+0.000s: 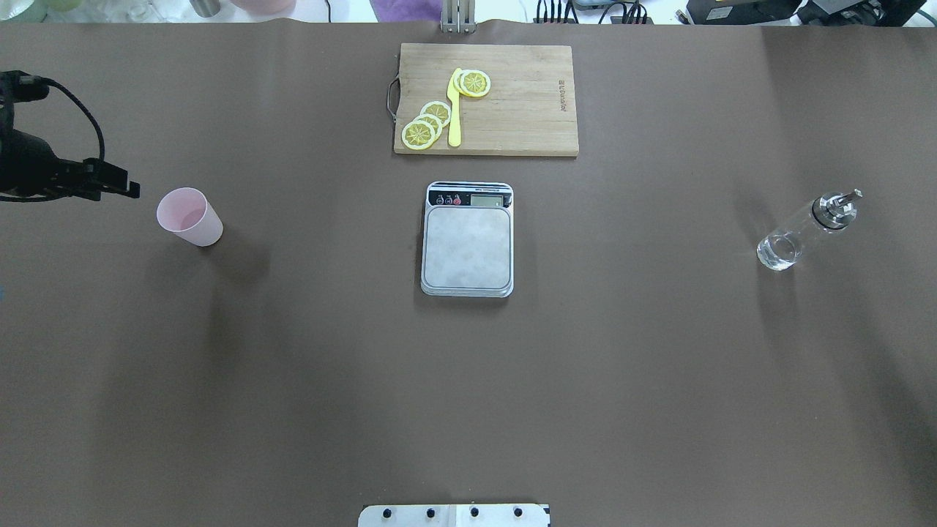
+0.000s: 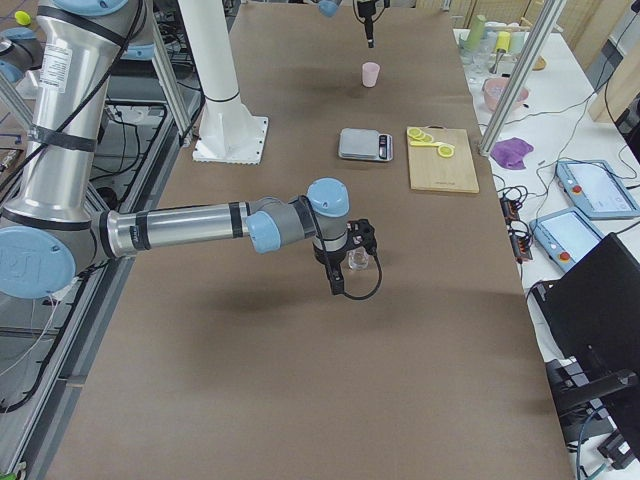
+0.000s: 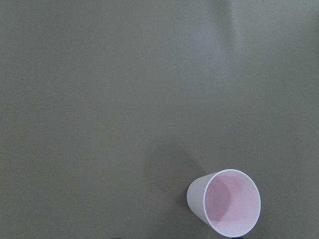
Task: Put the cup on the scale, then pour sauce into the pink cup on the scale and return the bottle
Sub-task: 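Move the left gripper to the pink cup and grasp it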
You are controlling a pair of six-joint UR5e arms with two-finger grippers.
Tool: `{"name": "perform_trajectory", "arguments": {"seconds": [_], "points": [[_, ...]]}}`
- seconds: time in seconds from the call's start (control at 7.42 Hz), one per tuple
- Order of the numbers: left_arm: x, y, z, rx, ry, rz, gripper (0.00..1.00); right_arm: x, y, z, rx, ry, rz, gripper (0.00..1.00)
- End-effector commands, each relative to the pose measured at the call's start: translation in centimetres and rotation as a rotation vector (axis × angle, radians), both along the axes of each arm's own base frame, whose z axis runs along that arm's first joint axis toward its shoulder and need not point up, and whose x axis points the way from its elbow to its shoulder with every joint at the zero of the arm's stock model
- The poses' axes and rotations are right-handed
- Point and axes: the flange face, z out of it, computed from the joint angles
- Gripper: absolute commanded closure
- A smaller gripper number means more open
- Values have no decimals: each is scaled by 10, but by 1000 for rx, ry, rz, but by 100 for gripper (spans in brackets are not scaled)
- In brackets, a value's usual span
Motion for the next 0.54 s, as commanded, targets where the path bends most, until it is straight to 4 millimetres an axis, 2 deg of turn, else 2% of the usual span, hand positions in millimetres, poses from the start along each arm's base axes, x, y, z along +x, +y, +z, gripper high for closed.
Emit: {"name": "perform_trajectory", "arguments": {"seconds": [0.0,0.4], "points": [[28,-3,12,20,-24,5,37,1,3,4,-1,-1,1,0],[38,-13,15,18,-25,9,57,1,4,3,-1,-1,1,0]]}}
